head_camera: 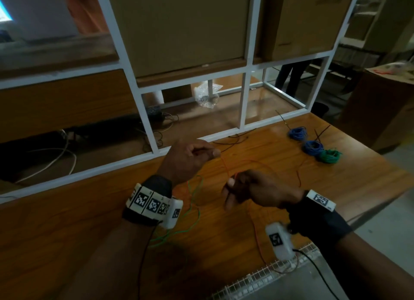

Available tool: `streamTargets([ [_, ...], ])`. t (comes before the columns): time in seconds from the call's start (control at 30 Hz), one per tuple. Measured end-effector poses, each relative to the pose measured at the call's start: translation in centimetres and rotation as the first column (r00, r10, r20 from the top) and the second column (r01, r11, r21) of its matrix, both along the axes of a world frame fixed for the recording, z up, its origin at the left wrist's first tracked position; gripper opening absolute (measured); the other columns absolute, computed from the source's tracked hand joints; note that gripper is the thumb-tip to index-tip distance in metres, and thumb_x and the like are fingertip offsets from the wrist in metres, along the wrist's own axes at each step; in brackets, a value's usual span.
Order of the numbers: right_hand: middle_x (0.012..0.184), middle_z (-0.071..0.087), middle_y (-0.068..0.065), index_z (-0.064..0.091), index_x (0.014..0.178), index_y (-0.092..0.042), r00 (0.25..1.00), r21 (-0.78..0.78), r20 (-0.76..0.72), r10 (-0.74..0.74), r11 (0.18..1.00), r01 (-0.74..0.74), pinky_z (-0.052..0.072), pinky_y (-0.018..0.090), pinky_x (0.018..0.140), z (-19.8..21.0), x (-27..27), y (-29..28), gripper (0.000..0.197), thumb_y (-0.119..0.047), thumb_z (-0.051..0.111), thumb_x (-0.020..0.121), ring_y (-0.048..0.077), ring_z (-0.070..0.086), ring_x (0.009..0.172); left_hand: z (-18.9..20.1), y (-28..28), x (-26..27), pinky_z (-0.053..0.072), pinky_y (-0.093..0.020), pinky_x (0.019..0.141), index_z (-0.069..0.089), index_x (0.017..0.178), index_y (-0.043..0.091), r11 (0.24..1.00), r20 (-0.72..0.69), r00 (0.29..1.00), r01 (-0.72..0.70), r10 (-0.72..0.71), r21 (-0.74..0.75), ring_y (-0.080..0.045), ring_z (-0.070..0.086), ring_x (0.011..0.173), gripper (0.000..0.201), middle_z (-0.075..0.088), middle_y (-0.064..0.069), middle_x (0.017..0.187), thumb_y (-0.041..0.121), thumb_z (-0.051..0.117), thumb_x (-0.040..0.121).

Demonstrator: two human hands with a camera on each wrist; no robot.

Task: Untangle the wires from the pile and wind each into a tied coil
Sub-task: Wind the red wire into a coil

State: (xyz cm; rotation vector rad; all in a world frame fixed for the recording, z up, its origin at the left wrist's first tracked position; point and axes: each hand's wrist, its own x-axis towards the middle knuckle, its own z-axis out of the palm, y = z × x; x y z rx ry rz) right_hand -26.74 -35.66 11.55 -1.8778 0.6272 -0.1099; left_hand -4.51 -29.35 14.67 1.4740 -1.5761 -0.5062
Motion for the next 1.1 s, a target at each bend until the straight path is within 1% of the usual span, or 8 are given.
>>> streamTargets([
  [0.1, 0.089, 0.077, 0.012, 0.066, 0.107, 0.007, 0.976, 0.253, 0.139, 0.170, 0.946, -0.201, 0.056, 0.025, 0.077, 0.4, 0.9, 1.9, 0.043, -0.024, 0.038, 0.112, 0.020, 0.072, 0.083, 0.9, -0.7, -0.3, 0.055, -0.019, 0.080, 0.079, 0.091, 0.016, 0.996, -0.050, 0.995, 0.087, -0.087, 0.002, -0.006, 0.070, 0.089, 0.011, 0.076, 0.006, 0.092, 0.024, 0.076, 0.084],
  [0.27, 0.092, 0.077, 0.014, 0.071, 0.108, -0.003, 0.851, 0.577, 0.510, 0.128, 0.683, -0.448, 0.054, 0.041, 0.092, 0.9, 2.6, 2.1, 0.032, -0.032, 0.058, 0.102, 0.034, 0.072, 0.096, -0.1, -2.1, -0.9, 0.057, -0.028, 0.081, 0.078, 0.093, 0.007, 0.990, -0.118, 0.983, 0.138, -0.141, -0.032, -0.016, 0.072, 0.090, 0.012, 0.077, -0.002, 0.092, 0.016, 0.073, 0.087],
  [0.43, 0.109, 0.075, 0.019, 0.064, 0.119, 0.004, 0.600, 0.595, 0.776, -0.195, 0.541, -0.594, 0.054, 0.044, 0.103, 5.1, 3.0, 0.3, 0.030, -0.018, 0.048, 0.105, 0.032, 0.066, 0.120, -1.5, -1.7, -2.8, 0.049, -0.020, 0.066, 0.074, 0.076, 0.026, 0.987, -0.307, 0.938, 0.156, -0.159, -0.033, 0.006, 0.064, 0.068, 0.022, 0.070, 0.019, 0.071, 0.009, 0.066, 0.087],
  [0.57, 0.126, 0.070, 0.017, 0.059, 0.128, 0.000, 0.413, 0.653, 0.757, -0.506, 0.614, -0.444, 0.046, 0.041, 0.113, 7.2, 3.4, -0.7, 0.040, -0.024, 0.034, 0.108, 0.028, 0.062, 0.128, -3.4, -1.0, -5.0, 0.036, -0.006, 0.051, 0.072, 0.101, 0.013, 0.990, -0.248, 0.963, 0.123, -0.102, 0.073, 0.008, 0.051, 0.049, 0.021, 0.061, 0.025, 0.057, 0.006, 0.052, 0.100],
  [0.63, 0.126, 0.071, 0.012, 0.057, 0.130, -0.004, 0.362, 0.688, 0.690, -0.627, 0.724, -0.057, 0.051, 0.038, 0.108, 6.9, 3.4, -1.3, 0.039, -0.025, 0.032, 0.110, 0.022, 0.065, 0.125, -4.3, -0.4, -5.4, 0.035, -0.006, 0.050, 0.072, 0.111, 0.013, 0.988, -0.299, 0.952, 0.108, -0.070, 0.111, 0.006, 0.048, 0.048, 0.021, 0.059, 0.023, 0.055, 0.017, 0.055, 0.100],
  [0.77, 0.118, 0.074, -0.001, 0.068, 0.121, -0.012, 0.559, -0.136, 0.623, -0.548, 0.628, 0.766, 0.053, 0.022, 0.094, 4.1, 2.6, -2.3, 0.034, -0.027, 0.040, 0.111, 0.003, 0.065, 0.109, -5.5, 0.1, -3.9, 0.051, -0.021, 0.070, 0.077, 0.100, 0.020, 0.989, -0.117, 0.993, 0.025, -0.009, 0.143, 0.003, 0.065, 0.079, 0.019, 0.073, 0.017, 0.085, 0.035, 0.067, 0.092],
  [0.9, 0.109, 0.069, -0.002, 0.069, 0.109, -0.018, 0.904, -0.588, 0.150, -0.399, 0.700, 0.407, 0.045, 0.013, 0.076, 2.5, 1.3, -1.9, 0.020, -0.016, 0.050, 0.106, 0.012, 0.065, 0.101, -5.1, 1.0, -2.6, 0.051, -0.017, 0.070, 0.076, 0.097, 0.026, 0.995, 0.189, 0.982, -0.043, 0.025, 0.092, 0.003, 0.064, 0.082, 0.019, 0.073, 0.013, 0.092, 0.042, 0.068, 0.089],
  [1.1, 0.097, 0.079, -0.005, 0.073, 0.105, -0.018, 0.951, -0.172, -0.304, -0.057, 0.985, 0.004, 0.055, 0.049, 0.098, 1.6, 0.1, -0.7, 0.023, -0.026, 0.052, 0.105, 0.023, 0.071, 0.099, -3.3, 0.9, -0.6, 0.044, -0.011, 0.055, 0.074, 0.090, 0.023, 0.990, 0.414, 0.910, 0.092, -0.039, -0.109, 0.005, 0.057, 0.065, 0.021, 0.069, 0.013, 0.081, 0.041, 0.076, 0.080],
])
